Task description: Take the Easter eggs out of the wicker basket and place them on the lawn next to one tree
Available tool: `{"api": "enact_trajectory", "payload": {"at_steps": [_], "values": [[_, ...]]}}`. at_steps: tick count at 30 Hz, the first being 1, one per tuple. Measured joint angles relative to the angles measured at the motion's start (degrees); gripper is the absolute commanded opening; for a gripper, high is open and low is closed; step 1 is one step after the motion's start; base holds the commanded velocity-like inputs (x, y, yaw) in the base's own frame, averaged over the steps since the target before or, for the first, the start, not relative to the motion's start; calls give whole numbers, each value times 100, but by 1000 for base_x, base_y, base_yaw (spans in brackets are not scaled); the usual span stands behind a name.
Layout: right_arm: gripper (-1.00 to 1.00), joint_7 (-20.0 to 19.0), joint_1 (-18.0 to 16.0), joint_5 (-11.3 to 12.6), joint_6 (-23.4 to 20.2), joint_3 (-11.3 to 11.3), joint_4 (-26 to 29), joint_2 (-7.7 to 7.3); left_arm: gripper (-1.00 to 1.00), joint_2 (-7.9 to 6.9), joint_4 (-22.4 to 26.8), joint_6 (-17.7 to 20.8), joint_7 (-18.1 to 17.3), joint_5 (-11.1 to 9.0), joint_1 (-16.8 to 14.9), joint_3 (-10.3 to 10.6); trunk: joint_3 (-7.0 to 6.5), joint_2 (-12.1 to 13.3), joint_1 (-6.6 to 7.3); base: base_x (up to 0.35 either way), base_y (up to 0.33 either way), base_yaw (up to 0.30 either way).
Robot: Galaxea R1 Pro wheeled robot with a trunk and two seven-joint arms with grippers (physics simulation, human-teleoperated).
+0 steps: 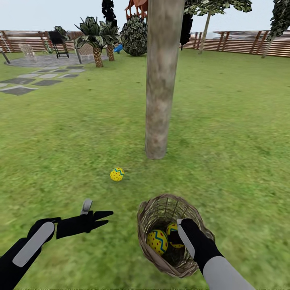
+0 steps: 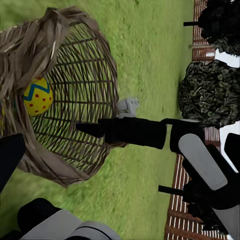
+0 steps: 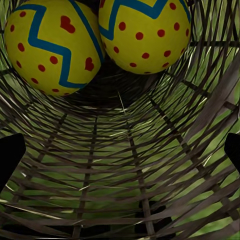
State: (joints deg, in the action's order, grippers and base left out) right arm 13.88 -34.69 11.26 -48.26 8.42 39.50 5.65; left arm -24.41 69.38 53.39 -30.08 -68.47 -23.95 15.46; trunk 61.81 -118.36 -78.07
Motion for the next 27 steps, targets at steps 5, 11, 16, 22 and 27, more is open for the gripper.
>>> {"api": "enact_trajectory", "payload": {"at_steps": [5, 11, 16, 22, 27], "values": [[100, 0, 0, 0, 0, 0, 0, 0, 100, -111, -1, 1, -72, 0, 0, -52, 47, 0, 0, 0, 0, 0], [100, 0, 0, -1, 21, -2, 0, 8, 100, -171, -4, 3, -79, -6, 0, -69, 103, 0, 0, 0, 0, 0], [100, 0, 0, 0, 178, 0, 0, 9, 100, -174, -2, 2, -78, -17, 0, -122, 150, 0, 0, 0, 0, 0], [100, -8, 0, -3, 215, -7, 3, 5, 100, -167, -1, 1, -81, -9, 0, -122, 206, 0, 0, 0, 0, 0], [100, -8, 0, -2, 217, -15, 8, 8, 100, -158, -1, 1, -81, -6, 0, -114, 252, 0, 0, 0, 0, 0]]}}
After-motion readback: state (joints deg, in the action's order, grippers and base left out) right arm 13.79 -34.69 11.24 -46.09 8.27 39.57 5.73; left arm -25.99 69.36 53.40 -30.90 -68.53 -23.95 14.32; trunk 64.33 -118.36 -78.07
